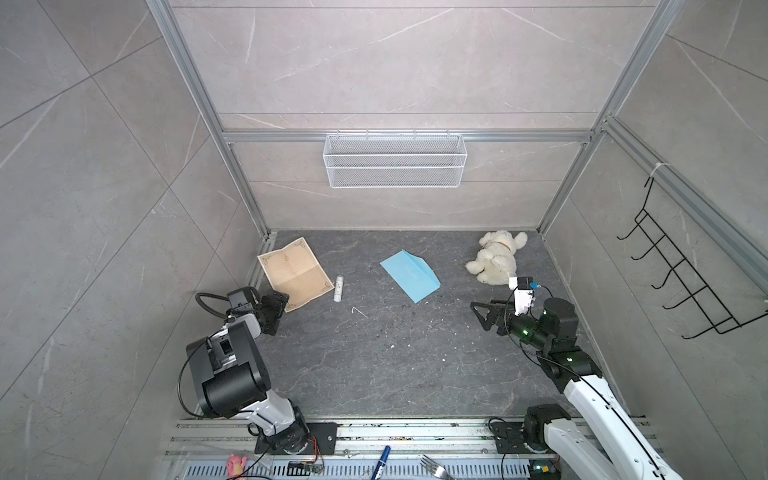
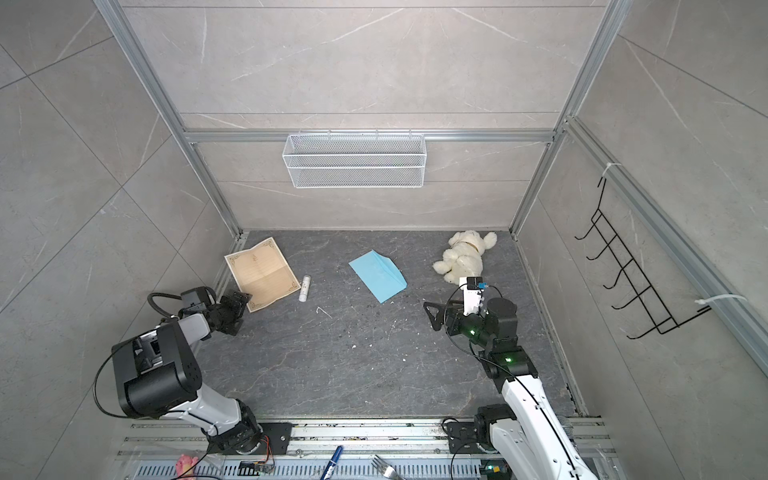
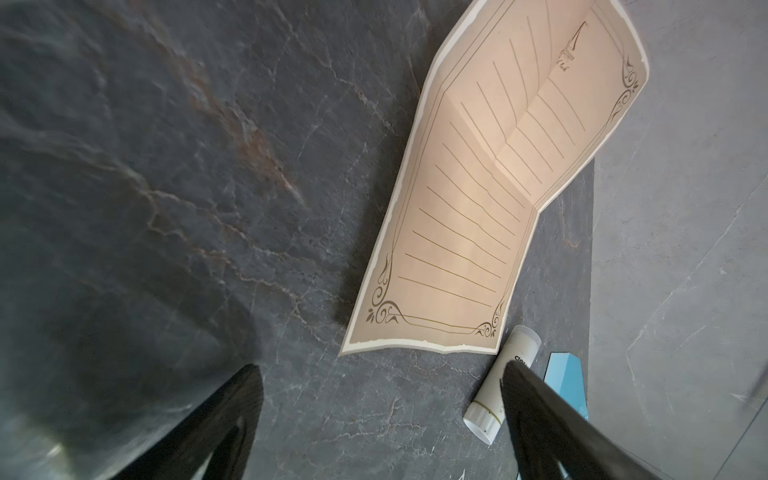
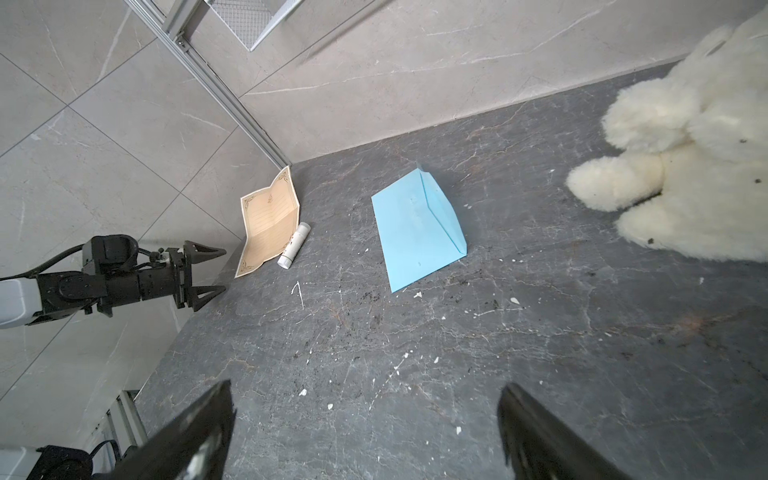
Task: Place the letter into the envelope and seal it
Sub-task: 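Move the left gripper to the cream letter sheet while the right gripper lifts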
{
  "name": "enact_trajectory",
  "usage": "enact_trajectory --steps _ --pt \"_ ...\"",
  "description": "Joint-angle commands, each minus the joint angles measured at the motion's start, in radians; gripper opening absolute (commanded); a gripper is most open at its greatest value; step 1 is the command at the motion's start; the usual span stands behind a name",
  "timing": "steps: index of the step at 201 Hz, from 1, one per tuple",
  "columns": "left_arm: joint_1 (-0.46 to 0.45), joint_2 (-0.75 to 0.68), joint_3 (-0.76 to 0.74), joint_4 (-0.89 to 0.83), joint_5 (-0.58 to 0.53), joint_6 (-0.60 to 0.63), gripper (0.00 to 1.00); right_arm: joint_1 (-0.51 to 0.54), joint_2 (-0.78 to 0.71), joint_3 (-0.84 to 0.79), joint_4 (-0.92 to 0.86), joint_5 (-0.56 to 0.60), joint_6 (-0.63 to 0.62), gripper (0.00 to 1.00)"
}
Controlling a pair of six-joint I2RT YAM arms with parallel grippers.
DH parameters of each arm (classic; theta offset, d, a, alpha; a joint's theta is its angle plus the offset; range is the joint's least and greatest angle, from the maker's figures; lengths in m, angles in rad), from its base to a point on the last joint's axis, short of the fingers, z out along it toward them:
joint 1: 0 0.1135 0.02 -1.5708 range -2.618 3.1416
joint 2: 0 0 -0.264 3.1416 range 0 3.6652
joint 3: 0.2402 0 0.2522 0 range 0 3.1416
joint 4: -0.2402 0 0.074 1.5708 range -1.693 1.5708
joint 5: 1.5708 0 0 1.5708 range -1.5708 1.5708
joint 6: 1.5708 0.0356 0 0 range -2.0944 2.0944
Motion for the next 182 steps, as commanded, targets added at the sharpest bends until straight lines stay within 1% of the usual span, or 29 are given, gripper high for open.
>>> enact_trajectory --steps 1,58,107,127,154,171,182 --pt "0.006 0.035 0.051 0.068 0.084 0.020 0.85 -0.003 -0.003 -0.014 0.022 -0.021 -0.019 0.99" --pt "0.006 0.103 0.088 0.085 0.130 0.013 0.72 -0.002 -0.009 -0.020 0.016 -0.023 -0.028 0.99" --pt "0.005 0.133 0.092 0.099 0.138 0.002 0.70 -0.002 -0.009 -0.019 0.011 -0.022 -0.030 0.99" --pt "0.005 0.147 0.092 0.113 0.144 -0.008 0.68 -0.003 -0.010 -0.020 0.005 -0.023 -0.032 0.99" --pt "0.006 0.174 0.094 0.146 0.167 -0.025 0.58 -0.002 -0.012 -0.021 0.001 -0.020 -0.035 0.99" --pt "0.006 0.188 0.094 0.166 0.179 -0.034 0.46 -0.003 -0.011 -0.021 0.000 -0.020 -0.035 0.99" --pt "0.006 0.192 0.094 0.174 0.184 -0.039 0.40 -0.002 -0.009 -0.021 0.000 -0.019 -0.035 0.99"
